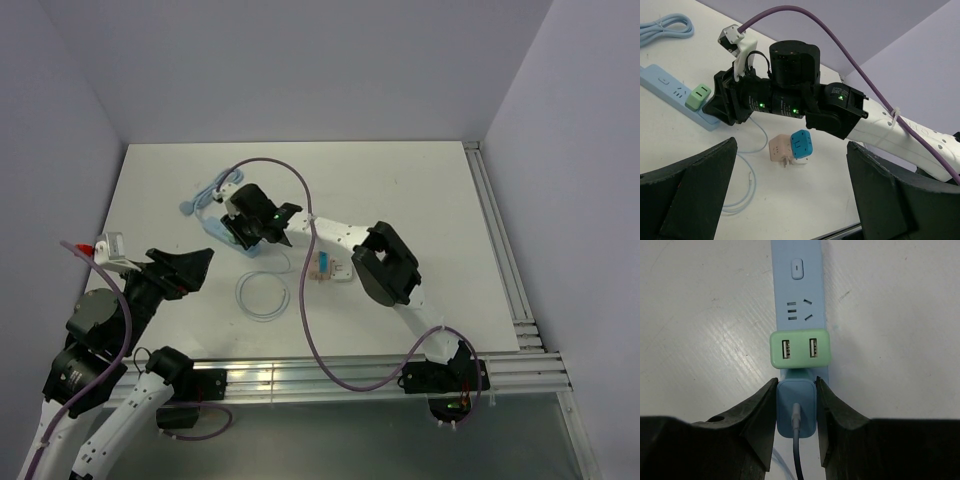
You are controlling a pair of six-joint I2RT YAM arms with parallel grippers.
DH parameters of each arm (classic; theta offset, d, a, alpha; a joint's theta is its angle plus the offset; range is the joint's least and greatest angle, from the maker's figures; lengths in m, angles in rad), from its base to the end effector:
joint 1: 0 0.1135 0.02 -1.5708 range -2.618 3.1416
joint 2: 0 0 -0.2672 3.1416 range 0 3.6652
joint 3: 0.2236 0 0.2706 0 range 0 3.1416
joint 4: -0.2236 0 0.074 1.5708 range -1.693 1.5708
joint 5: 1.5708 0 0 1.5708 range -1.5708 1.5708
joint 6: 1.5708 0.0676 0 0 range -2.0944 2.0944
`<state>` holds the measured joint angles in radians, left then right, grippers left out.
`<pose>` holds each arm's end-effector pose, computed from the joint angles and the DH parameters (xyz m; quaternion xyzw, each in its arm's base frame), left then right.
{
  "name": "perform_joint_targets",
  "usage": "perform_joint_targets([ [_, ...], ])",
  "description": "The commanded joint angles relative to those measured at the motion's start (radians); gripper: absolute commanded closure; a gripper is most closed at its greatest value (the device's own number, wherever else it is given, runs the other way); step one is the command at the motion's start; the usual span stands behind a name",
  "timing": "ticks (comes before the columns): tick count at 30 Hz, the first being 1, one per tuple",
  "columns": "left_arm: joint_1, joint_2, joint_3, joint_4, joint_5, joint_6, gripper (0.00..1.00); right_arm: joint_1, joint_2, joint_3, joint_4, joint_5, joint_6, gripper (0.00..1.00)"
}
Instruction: Insert the plug
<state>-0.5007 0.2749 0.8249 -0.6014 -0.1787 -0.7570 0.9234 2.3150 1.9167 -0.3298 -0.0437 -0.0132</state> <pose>0.0906 -0.0359 0.3679 -0.1532 0.7084 -0.3512 0.5928 0.3433 0.4589 0.1688 -0.4198 0.8101 0.1976 0.3585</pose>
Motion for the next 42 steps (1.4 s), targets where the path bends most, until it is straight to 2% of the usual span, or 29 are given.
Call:
perform_joint_targets([
  [1,0.002,0.010,-0.001,0.041,0.024,-0.016,0.04,-0.017,0.098,-0.073,-0.285,0.056,0.048,1.00],
  [6,0.002,0.012,0.011,0.026,0.025,-0.021,0.05,0.002,0.172,0.004,-0.345,0.084,0.022,1.00],
  [11,0.002,-0.005,0.019,0.015,0.018,-0.028,0.05,0.014,0.213,-0.015,-0.362,0.111,0.022,1.00],
  [19,0.001,-0.013,0.016,0.012,0.028,-0.030,0.05,0.025,0.211,-0.148,-0.293,0.079,0.067,1.00],
  [24,0.002,-0.019,0.019,-0.005,0.036,-0.033,0.04,0.023,0.242,-0.150,-0.276,0.054,0.075,1.00],
  [29,0.002,-0.025,0.022,-0.023,0.028,-0.036,0.04,0.023,0.169,-0.182,-0.213,0.099,0.090,1.00],
  [31,0.001,-0.034,0.014,-0.024,0.022,-0.039,0.04,0.023,0.117,-0.196,-0.184,0.120,0.094,0.96],
  [32,0.002,-0.034,0.011,-0.023,0.018,-0.039,0.04,0.023,0.103,-0.196,-0.183,0.125,0.093,0.90],
  [34,0.001,-0.036,0.007,-0.032,0.008,-0.042,0.03,0.025,0.077,-0.177,-0.183,0.159,0.094,0.84],
  [38,0.002,-0.034,0.000,-0.037,-0.005,-0.053,0.03,0.023,0.041,-0.159,-0.180,0.159,0.104,0.68],
  [42,0.002,-0.034,-0.007,-0.047,-0.013,-0.074,0.03,0.023,-0.008,-0.162,-0.167,0.130,0.111,0.58],
])
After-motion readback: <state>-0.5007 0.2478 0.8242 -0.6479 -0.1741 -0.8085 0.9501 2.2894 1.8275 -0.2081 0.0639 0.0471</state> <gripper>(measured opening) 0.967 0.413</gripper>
